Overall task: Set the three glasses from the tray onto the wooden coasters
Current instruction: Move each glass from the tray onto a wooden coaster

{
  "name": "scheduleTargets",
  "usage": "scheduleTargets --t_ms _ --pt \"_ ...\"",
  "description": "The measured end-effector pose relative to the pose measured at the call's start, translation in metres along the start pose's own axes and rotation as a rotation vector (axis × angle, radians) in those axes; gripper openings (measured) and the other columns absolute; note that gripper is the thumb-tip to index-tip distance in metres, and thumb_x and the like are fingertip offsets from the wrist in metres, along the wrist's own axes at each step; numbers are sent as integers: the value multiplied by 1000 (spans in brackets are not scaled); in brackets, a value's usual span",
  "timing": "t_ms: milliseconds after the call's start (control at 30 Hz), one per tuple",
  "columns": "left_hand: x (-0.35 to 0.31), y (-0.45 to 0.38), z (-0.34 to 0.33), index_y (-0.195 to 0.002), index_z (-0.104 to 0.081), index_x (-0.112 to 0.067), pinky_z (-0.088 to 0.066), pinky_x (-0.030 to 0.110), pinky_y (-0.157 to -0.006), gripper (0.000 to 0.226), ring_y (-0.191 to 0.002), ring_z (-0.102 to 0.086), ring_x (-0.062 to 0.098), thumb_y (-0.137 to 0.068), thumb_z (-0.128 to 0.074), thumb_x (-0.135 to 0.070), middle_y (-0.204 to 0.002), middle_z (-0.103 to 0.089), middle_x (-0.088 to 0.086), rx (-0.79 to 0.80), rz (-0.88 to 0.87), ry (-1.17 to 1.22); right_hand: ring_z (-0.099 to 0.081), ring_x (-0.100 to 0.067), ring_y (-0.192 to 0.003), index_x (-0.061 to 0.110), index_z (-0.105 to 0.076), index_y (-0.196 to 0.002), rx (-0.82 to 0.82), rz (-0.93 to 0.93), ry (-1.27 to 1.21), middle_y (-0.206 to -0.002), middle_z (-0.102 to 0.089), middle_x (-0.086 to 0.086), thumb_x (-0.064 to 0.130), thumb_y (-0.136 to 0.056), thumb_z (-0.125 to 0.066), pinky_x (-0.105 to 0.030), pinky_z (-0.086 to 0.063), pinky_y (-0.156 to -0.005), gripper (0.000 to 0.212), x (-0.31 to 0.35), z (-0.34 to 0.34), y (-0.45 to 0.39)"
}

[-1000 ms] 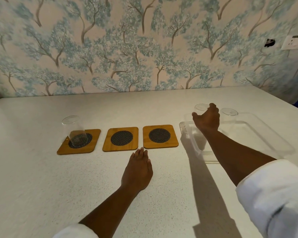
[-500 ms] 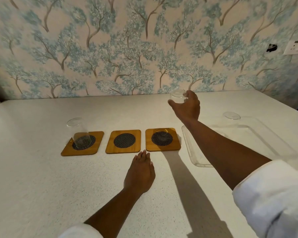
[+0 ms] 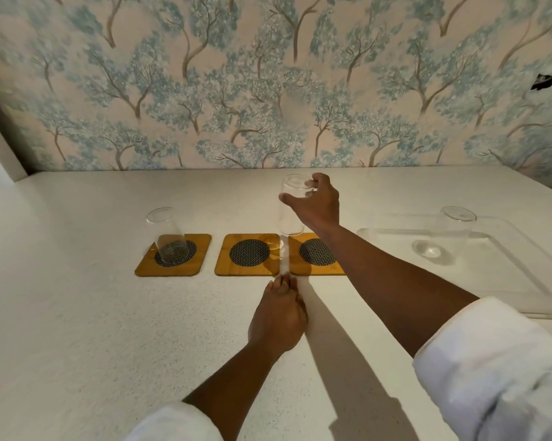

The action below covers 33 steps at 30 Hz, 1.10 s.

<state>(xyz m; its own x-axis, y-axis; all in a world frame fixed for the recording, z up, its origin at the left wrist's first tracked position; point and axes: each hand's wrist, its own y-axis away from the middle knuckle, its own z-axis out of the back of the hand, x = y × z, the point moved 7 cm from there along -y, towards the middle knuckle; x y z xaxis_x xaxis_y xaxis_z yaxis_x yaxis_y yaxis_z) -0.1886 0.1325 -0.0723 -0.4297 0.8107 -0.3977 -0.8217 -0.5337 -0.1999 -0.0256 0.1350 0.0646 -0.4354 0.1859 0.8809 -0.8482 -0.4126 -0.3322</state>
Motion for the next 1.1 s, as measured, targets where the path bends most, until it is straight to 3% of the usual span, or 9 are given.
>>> scheduleTargets --t_ms 133,233,300,433,633,900,1100 --pt "6 -1 -6 -149 -24 -17 -31 39 -115 54 -141 -30 25 -101 -28 -39 -155 -31 4 20 19 29 -60 -22 -110 14 -42 -136 105 -18 -30 -124 -58 -3 42 -64 -87 -41 -52 -95 90 0 -25 6" --pt "13 -3 -19 -152 -15 -19 -8 32 -119 81 -148 -12 22 -87 5 -64 -160 -15 0 46 24 43 -61 -19 -107 13 -41 -138 174 -20 -30 -128 -58 -4 41 -65 -87 -38 -53 -94 91 2 -41 12" --pt "15 -5 -26 -151 -14 -18 6 26 -113 90 -149 -7 20 -80 19 -61 -161 -11 0 43 23 18 -61 -20 -108 12 -40 -139 208 -16 -19 -129 -57 -5 40 -66 -87 -36 -52 -94 92 4 -50 16" --pt "12 -10 -22 -149 -24 -15 3 28 -117 66 -148 -11 19 -92 -4 -40 -160 -16 3 49 26 -8 -60 -21 -109 11 -39 -140 267 -23 0 -130 -57 -5 37 -65 -88 -34 -52 -92 93 3 -67 21" --pt "10 -10 -17 -147 -30 -10 2 27 -114 57 -146 -19 22 -96 -22 -34 -157 -27 7 32 11 10 -58 -23 -116 12 -40 -139 328 -34 59 -130 -58 -5 38 -63 -89 -35 -51 -94 94 -2 -84 26" --pt "11 -9 -15 -147 -30 -12 -4 29 -118 53 -146 -20 20 -98 -26 -33 -157 -28 4 22 5 0 -57 -23 -115 10 -40 -138 373 -19 83 -130 -58 -6 34 -63 -89 -30 -49 -90 93 -6 -99 33" --pt "10 -10 -17 -144 -36 -13 -8 33 -122 53 -145 -24 19 -97 -25 -33 -154 -35 5 54 -20 -9 -55 -26 -122 10 -38 -139 399 15 119 -134 -56 -8 33 -65 -88 -40 -49 -99 92 -2 -108 37"
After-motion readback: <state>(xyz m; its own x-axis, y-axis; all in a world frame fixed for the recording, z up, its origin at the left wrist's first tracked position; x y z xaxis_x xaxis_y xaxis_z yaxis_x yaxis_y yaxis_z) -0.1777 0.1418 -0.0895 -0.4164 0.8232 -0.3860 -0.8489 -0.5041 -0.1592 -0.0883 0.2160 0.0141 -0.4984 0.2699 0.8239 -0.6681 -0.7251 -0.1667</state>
